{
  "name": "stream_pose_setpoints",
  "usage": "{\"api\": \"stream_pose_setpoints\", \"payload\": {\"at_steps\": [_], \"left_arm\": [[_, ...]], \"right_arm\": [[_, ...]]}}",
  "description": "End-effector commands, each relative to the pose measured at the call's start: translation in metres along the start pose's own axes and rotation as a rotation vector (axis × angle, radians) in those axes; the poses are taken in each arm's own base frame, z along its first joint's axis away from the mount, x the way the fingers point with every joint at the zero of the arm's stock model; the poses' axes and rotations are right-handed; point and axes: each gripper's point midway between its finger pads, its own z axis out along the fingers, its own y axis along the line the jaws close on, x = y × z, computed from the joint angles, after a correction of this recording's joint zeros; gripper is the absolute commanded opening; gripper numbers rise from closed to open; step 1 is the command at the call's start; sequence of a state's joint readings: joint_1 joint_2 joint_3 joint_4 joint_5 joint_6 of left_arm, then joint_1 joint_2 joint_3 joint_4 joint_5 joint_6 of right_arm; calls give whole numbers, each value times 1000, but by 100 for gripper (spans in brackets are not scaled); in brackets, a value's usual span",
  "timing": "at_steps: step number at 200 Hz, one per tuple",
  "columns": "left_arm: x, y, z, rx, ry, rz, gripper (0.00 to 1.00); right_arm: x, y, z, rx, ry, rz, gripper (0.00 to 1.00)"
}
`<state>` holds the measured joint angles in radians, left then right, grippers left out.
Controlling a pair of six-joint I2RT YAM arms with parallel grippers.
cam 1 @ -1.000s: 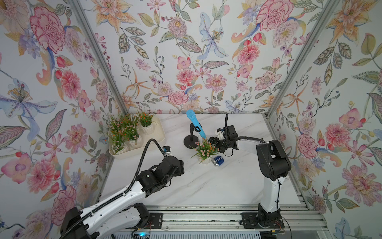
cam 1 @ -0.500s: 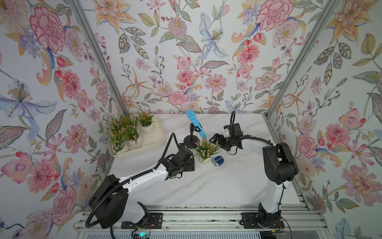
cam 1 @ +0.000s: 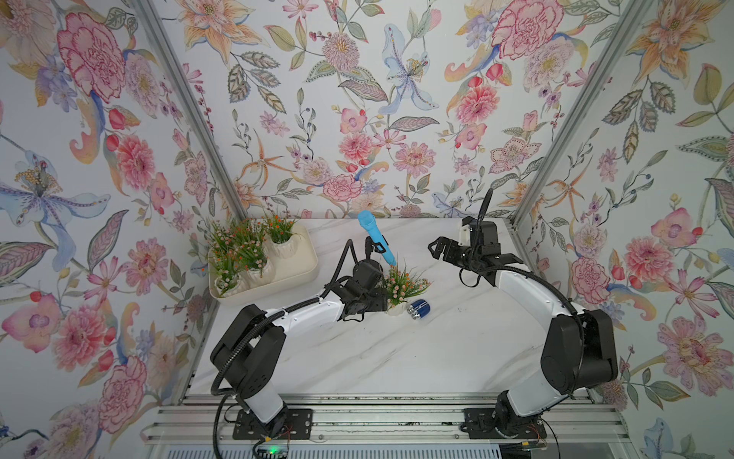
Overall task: Put the potted gypsophila into the storage box
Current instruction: Pick up the baby's breath potted plant from the center of the board.
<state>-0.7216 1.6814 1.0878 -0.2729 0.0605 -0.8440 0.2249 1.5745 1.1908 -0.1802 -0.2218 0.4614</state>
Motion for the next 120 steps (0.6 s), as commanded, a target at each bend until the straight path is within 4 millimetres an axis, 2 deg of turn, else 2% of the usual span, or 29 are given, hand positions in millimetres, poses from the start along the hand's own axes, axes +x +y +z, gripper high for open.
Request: {"api": "stream_pose_setpoints", "payload": {"at_steps": [1, 54, 120], "left_arm": [[-10, 0, 3, -4, 11, 6, 75], [-21, -4, 14, -7, 20, 12, 72], [-29, 12, 19, -150, 35, 89, 62]], "right_arm": [[5, -6, -15, 50, -9, -45, 100], [11, -7, -31, 63, -19, -52, 100], [11, -2, -41, 86, -31, -84, 100]]}}
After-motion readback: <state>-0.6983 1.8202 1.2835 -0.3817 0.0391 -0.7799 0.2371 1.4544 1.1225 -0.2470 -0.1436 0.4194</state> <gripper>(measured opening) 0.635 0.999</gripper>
